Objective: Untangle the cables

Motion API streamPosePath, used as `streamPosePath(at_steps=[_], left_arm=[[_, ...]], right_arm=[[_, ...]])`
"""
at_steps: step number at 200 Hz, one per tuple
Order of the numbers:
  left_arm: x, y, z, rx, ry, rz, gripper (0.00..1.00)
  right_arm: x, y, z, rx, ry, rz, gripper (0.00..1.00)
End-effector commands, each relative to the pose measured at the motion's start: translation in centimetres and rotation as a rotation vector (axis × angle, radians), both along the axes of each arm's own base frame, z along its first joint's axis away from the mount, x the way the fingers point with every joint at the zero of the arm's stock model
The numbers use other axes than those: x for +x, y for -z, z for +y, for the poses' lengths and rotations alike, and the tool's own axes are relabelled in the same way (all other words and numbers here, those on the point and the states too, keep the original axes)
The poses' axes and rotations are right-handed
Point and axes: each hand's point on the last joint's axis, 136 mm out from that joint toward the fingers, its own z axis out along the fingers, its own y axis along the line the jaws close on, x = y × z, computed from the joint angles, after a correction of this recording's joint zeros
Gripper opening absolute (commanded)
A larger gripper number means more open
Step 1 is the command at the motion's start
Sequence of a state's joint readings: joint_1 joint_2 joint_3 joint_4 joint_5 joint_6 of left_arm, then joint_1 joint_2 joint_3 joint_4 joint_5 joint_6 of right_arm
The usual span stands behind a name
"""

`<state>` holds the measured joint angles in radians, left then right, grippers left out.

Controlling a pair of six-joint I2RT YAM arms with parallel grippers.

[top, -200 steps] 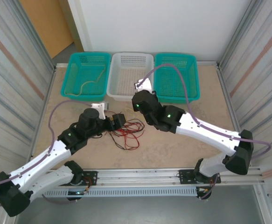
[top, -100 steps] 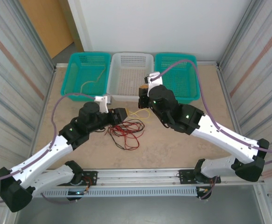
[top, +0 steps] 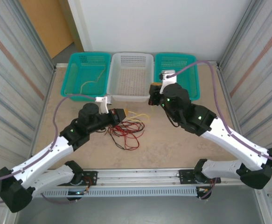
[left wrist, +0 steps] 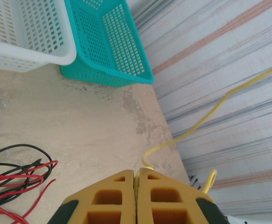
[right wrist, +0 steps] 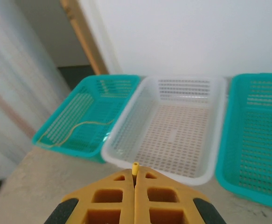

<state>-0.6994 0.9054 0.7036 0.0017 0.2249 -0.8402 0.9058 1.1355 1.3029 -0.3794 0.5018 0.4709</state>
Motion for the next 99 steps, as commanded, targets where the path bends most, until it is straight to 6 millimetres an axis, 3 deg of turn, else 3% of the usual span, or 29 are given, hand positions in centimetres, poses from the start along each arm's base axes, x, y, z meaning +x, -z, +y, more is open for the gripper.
streamPosePath(at_steps=[1,26,40,59,69,82,89,99], left_arm=[[0.3,-0.6,2.5,-0.071,-0.093,-0.027,0.00],[-0.5,-0.7,3.0,-0.082,-0.071,-0.048,0.00],[-0.7,-0.8,3.2,-0.083,-0.070,-0.057,0.00],[-0.4,-1.0,3.8,-0.081,-0.104,-0.071,0.00],[0.0,-1.1,4.4,-0.071,-0.134,-0.076,0.00],[1.1,-1.8,5.7,-0.060,-0.200,-0.079,0.00],[1.9,-2.3,6.7,-0.058,-0.246,-0.077,0.00],[3.2,-3.3,8.5,-0.068,-0.322,-0.070,0.00]], right_arm=[[1.2,0.8,-6.5,0.177,0.143,0.073,0.00],[2.3,2.8,-12.9,0.420,0.254,0.159,0.00],[2.5,3.2,-14.1,0.494,0.262,0.183,0.00],[2.6,3.5,-14.2,0.515,0.265,0.202,0.00],[2.7,3.6,-13.9,0.515,0.249,0.215,0.28],[2.6,3.6,-13.7,0.497,0.244,0.232,0.74],[2.5,3.6,-13.7,0.482,0.245,0.234,0.84],[2.2,3.6,-13.9,0.459,0.250,0.238,0.86]])
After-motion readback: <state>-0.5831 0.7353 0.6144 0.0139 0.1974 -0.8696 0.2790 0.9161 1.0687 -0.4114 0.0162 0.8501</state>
